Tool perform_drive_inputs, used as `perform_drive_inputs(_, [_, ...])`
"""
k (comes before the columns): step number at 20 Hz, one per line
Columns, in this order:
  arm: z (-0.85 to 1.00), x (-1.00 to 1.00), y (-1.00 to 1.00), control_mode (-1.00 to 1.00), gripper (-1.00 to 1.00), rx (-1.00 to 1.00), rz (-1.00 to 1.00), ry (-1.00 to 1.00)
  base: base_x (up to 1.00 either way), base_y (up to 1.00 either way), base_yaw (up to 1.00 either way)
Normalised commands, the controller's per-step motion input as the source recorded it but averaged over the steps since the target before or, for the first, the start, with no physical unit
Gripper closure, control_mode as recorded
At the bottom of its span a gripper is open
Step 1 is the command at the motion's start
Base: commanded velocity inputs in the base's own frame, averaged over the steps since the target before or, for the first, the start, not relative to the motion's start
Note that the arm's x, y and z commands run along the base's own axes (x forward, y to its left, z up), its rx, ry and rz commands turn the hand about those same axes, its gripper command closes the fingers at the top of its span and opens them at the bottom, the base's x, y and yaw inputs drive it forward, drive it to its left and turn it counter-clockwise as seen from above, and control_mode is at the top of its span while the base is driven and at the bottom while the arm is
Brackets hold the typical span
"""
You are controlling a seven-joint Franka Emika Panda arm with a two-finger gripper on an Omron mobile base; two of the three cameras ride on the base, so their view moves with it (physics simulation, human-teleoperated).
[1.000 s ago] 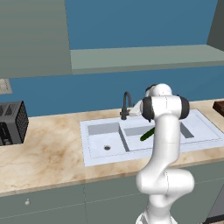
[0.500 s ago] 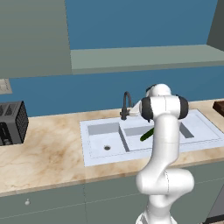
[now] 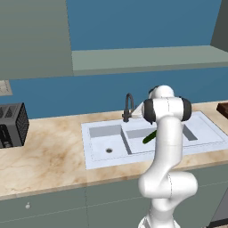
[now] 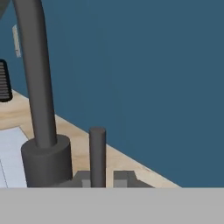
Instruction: Pick up all produce items and place them in the sink. Turn on the sink faucet to wash them. Then turn the sink off and put them in the tray.
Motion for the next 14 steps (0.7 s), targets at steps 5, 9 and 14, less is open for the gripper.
perform_drive_inputs(5, [0.02, 0.11, -0.25, -1.00, 1.00, 0.03, -0.07, 0.00, 0.00, 0.00, 0.00])
perform_drive_inputs(9, [0.00, 0.05, -0.22, -1.00, 1.00, 0.02, -0.16, 0.00, 0.00, 0.00, 0.00])
perform_drive_inputs(14, [0.00, 0.07, -0.13, -1.00, 1.00, 0.00, -0.17, 0.00, 0.00, 0.00, 0.00])
